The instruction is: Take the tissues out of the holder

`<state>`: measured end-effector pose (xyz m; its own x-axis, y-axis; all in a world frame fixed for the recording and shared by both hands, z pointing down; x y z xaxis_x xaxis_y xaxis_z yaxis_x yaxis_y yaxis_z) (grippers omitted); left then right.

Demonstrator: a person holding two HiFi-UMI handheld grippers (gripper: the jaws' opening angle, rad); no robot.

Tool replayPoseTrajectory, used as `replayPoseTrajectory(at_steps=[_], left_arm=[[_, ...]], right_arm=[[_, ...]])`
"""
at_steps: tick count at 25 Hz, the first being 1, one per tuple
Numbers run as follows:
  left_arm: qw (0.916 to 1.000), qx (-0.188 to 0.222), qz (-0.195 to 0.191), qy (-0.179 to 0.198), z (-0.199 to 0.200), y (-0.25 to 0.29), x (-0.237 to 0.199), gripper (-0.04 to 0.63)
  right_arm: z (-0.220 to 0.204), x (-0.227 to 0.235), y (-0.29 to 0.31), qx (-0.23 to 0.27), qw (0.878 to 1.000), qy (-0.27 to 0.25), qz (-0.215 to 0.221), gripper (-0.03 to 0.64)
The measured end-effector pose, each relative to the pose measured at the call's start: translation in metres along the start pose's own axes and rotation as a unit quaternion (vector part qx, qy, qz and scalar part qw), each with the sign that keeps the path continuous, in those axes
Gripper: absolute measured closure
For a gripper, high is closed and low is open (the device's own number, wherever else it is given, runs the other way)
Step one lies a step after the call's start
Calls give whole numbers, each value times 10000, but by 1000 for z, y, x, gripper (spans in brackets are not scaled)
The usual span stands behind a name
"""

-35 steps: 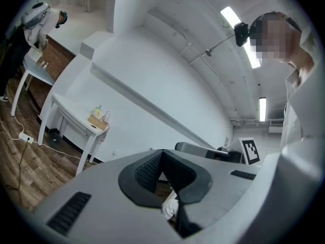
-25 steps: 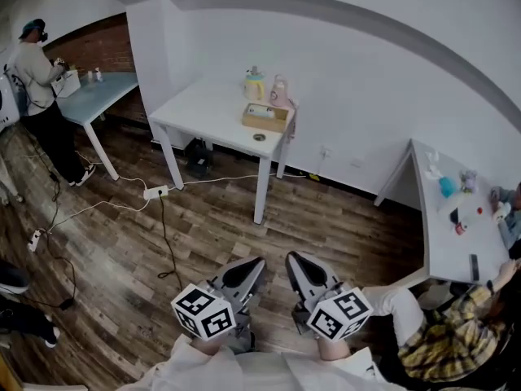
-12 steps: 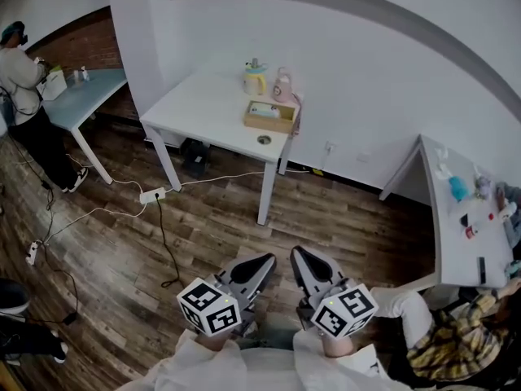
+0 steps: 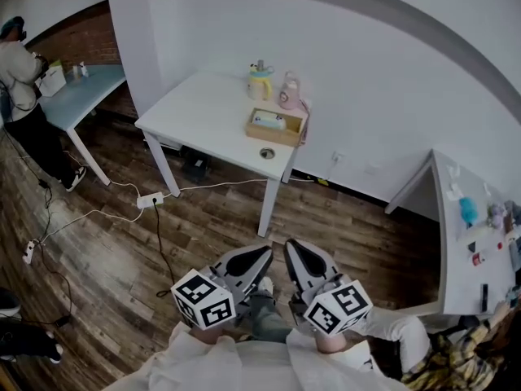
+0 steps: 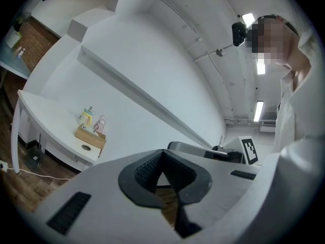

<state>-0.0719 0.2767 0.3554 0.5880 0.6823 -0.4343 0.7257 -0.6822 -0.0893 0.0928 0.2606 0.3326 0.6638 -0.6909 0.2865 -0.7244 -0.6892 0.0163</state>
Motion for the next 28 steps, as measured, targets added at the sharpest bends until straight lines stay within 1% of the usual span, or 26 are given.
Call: replayPoseTrajectory(at_steps=[4,9,13,17,20,22,25,28], left_arm=[[9999,-28,110,126,24,42,-39,583],[9996,-4,195,214,51,98,-85,583],[9995,-4,190,250,66,142,-120,583],[9992,4,323,249,74,176,-150,583],[9989,-13,409,246,78,191,-165,583],[9983,-97,509,256,78,196,-175,583],[9975,-216,658,128,75,200,-192,583],[9968,-176,784,-25,74,201,-208,583]], right_arm=[[18,43,43,35,9999,85,69,604],[48,93,97,43,9998,-38,213,604],[63,127,134,47,9994,-125,315,604],[70,168,159,8,9995,-92,300,604],[73,192,176,-34,9995,14,319,604],[74,201,187,-70,9994,34,328,604],[70,212,199,-174,9991,134,355,604],[62,222,209,-304,9986,270,325,604]])
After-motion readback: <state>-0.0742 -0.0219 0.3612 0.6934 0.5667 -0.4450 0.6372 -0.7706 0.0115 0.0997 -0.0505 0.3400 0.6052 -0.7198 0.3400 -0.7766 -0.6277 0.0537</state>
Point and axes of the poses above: the fingertips, and each gripper's own axes: y forward along the fingers, x to its right, z out of its top, the point moved 9 cm from there along -y, backward along the fingers, and after that the axes turned 2 degrees about -z, right-handed, at the moved point
